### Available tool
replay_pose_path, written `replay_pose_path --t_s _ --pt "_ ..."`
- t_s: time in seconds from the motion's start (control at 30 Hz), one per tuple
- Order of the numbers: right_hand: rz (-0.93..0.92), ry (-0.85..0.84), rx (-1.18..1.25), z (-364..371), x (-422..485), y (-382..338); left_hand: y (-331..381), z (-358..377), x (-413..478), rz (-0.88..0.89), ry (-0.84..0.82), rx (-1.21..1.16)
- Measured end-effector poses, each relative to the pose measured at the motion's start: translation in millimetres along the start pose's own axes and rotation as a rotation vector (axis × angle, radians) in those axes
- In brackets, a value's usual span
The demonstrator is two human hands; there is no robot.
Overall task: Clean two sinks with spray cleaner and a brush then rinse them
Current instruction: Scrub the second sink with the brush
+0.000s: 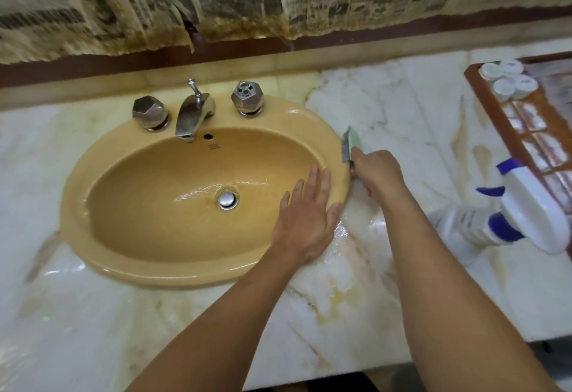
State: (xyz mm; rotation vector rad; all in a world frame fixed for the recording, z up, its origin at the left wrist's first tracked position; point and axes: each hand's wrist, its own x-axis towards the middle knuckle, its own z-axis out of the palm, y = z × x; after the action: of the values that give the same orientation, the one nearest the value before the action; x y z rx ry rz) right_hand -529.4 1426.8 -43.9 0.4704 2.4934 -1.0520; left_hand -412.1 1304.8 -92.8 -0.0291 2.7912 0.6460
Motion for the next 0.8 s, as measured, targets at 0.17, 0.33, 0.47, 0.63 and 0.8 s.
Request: replay_pose_path --t_s 0.17,0.33,0.47,0.63,0.8 --pt "-0.085 -0.002 -0.195 2 42 -30 3 -2 10 -0.048 0.021 -0.043" --pt "-0.126 -0.024 -0.262 -6 3 -23 -21 -30 21 -0.019 0.027 0.072" --pt "-0.231 -0.005 -0.257 -2 -41 -6 -63 -92 39 0.010 0.160 0.440" --pt "-0.260 0.119 -0.255 1 -63 2 -120 -165 59 -0.016 0.199 0.690" --pt "-0.306 0.108 -0.241 16 -13 -52 -153 -189 70 0.123 0.079 0.661"
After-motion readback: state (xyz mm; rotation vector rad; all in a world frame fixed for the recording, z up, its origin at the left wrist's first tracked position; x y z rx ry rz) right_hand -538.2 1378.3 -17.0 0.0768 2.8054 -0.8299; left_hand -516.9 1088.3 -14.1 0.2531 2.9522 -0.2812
